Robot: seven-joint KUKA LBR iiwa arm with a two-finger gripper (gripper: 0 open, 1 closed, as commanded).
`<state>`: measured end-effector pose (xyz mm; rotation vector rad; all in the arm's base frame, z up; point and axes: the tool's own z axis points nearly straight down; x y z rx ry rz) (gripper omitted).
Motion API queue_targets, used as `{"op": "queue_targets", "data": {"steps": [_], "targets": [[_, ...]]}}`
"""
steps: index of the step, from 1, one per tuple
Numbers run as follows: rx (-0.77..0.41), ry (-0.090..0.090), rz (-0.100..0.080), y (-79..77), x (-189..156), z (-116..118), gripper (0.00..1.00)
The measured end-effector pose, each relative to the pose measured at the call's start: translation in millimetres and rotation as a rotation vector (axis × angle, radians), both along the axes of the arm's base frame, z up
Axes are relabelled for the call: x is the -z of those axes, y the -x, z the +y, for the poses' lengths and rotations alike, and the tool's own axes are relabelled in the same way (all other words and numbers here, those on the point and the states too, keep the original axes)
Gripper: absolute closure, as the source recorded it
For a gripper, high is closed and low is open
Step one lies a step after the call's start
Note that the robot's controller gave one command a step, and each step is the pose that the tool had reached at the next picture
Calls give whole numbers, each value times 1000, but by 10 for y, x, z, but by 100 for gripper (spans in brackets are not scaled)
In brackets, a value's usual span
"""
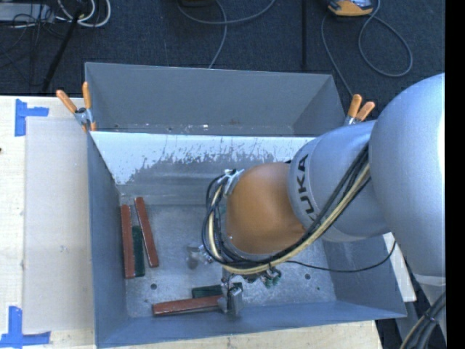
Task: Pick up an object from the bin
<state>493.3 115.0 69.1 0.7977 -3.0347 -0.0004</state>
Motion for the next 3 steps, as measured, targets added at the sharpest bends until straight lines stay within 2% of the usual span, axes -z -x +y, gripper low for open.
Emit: {"op": "queue_targets", "data": {"steps": [1, 2, 3], "targets": [[3, 0, 0, -7, -28, 3, 100], [18, -3, -14, -367, -1427, 58, 100], [21, -2, -4, -346, -1382, 49, 0]]}}
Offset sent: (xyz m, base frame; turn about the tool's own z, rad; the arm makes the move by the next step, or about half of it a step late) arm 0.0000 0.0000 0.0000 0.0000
